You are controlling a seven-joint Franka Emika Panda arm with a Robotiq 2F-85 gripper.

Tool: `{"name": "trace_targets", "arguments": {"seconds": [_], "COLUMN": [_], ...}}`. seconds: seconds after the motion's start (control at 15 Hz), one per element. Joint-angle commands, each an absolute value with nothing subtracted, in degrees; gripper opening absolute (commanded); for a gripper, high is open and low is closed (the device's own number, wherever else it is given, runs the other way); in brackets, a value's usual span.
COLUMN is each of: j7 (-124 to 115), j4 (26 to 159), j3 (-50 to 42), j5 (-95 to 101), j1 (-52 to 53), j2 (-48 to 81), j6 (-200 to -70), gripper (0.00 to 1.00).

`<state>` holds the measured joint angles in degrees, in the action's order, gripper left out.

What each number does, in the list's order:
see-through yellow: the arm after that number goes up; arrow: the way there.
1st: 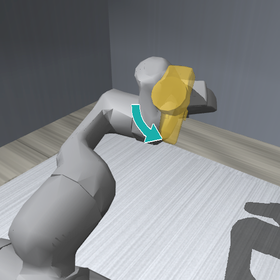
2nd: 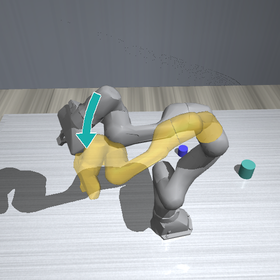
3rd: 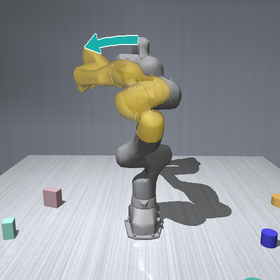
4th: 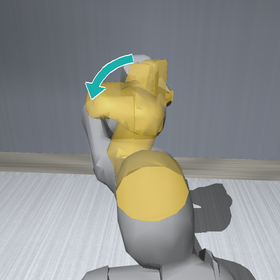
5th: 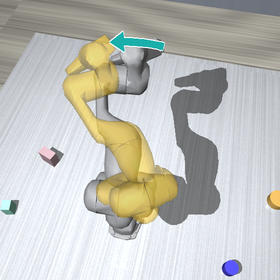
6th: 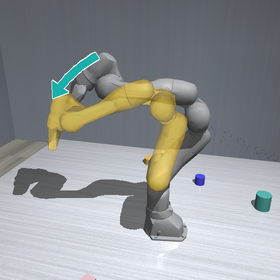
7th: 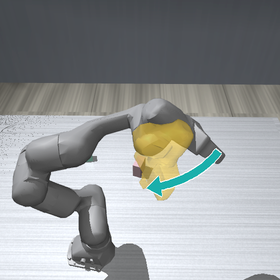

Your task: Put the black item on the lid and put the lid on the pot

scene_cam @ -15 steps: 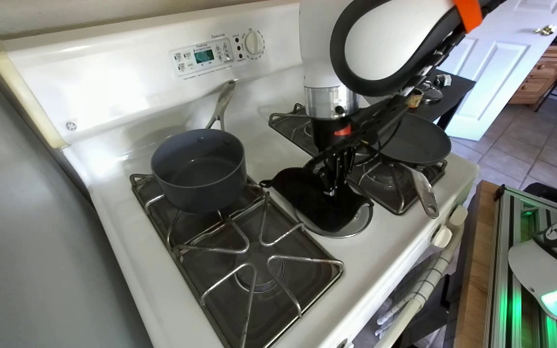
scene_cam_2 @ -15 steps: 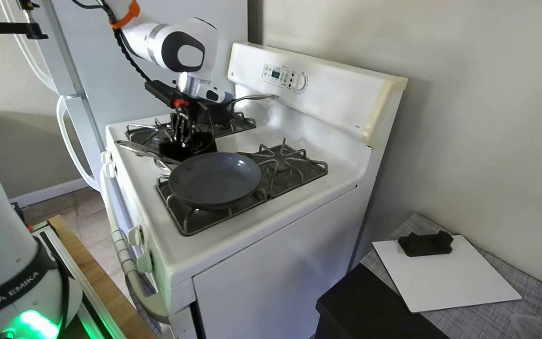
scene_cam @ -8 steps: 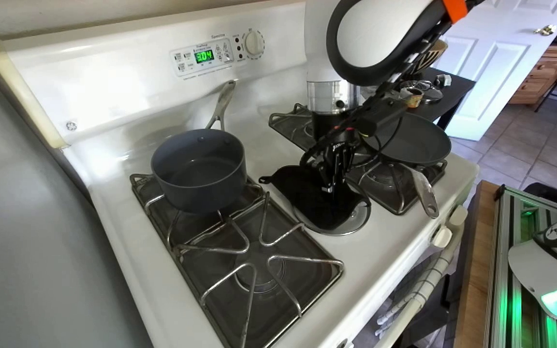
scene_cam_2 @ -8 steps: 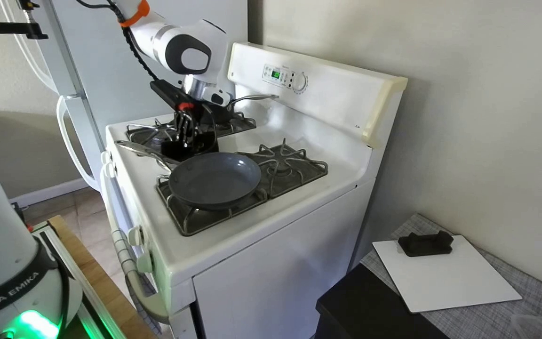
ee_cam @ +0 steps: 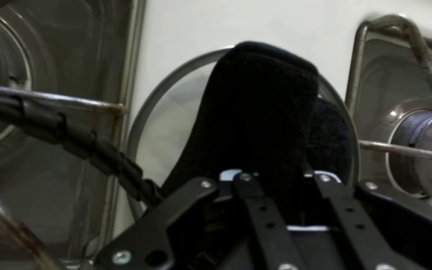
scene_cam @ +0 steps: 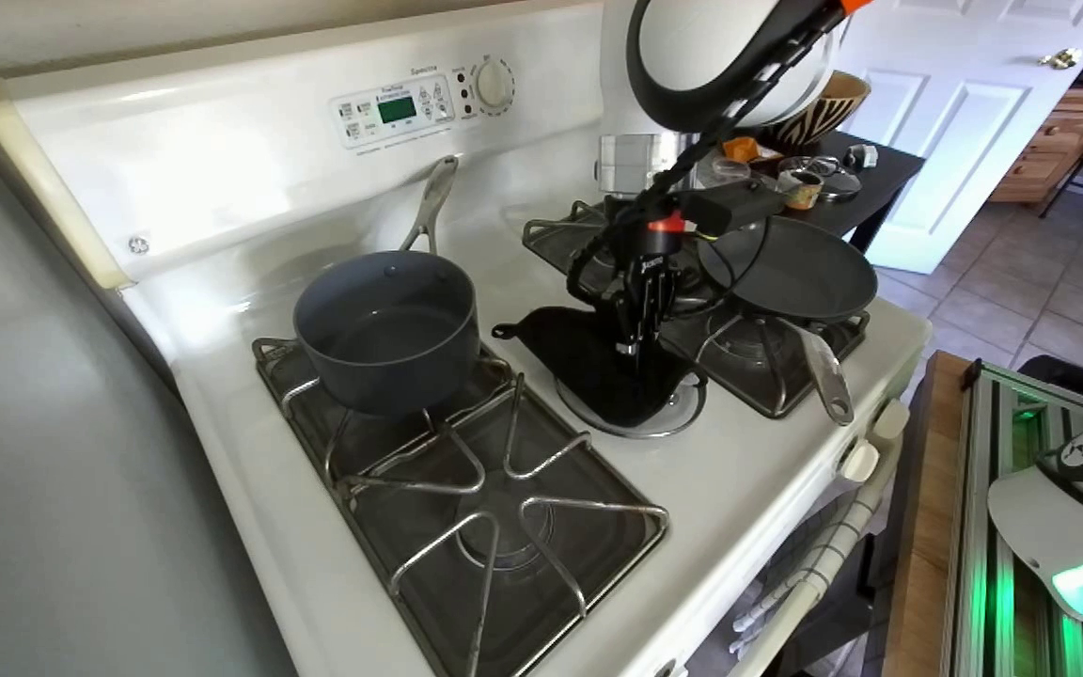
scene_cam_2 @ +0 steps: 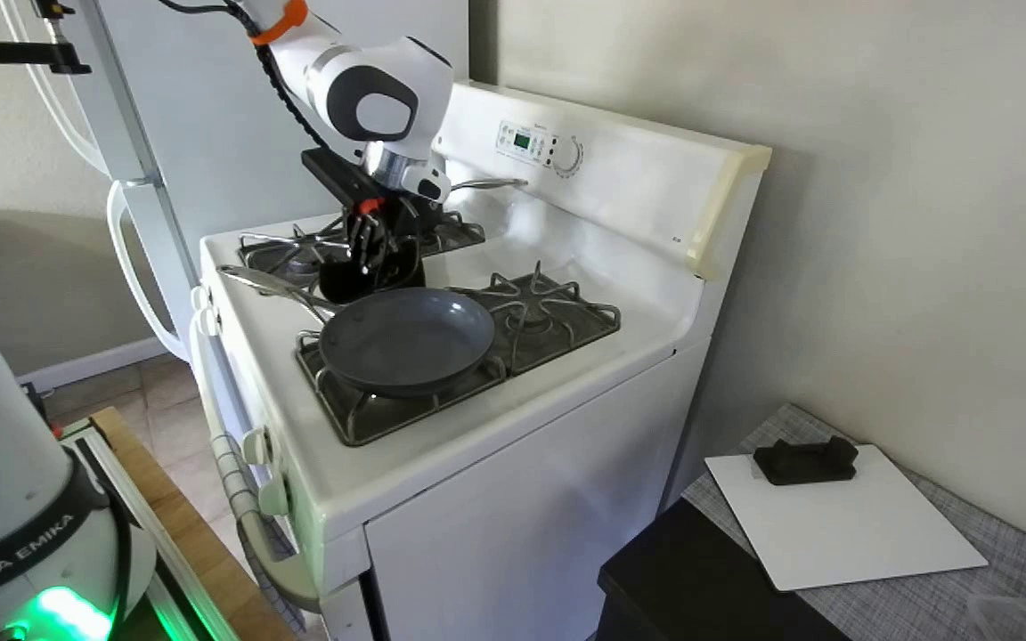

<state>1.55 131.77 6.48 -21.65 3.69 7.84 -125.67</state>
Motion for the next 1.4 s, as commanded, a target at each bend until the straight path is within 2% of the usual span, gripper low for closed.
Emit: {"name": "trace_targets", "arguments": {"seconds": [0.0, 1.33], "j7": [4.8, 2.7], "j4": [130.0, 123.8], "j3": [6.4, 7.0], "j5": [-23.9, -18.7], "j1": [3.2, 5.3], "j2": [8.5, 5.6], "j6": [-123.4, -117.9], "gripper": [0.05, 0.05]}}
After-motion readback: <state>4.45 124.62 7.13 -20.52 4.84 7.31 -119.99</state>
